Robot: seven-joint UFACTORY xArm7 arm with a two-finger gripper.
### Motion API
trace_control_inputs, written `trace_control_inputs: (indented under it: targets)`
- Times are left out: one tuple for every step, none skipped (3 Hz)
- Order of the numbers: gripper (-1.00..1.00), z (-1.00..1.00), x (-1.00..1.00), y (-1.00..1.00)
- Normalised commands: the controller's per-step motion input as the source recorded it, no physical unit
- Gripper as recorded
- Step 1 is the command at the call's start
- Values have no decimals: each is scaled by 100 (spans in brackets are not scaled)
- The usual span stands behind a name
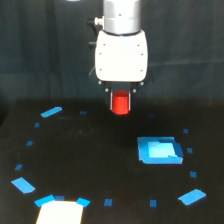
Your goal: Pick up the red object from the table
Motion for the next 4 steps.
trace_control_inputs:
  targets:
    - [-98,14,10,23]
    - [-100,54,-5,-5]
    - [-98,33,9,13]
    - [-100,50,-2,20]
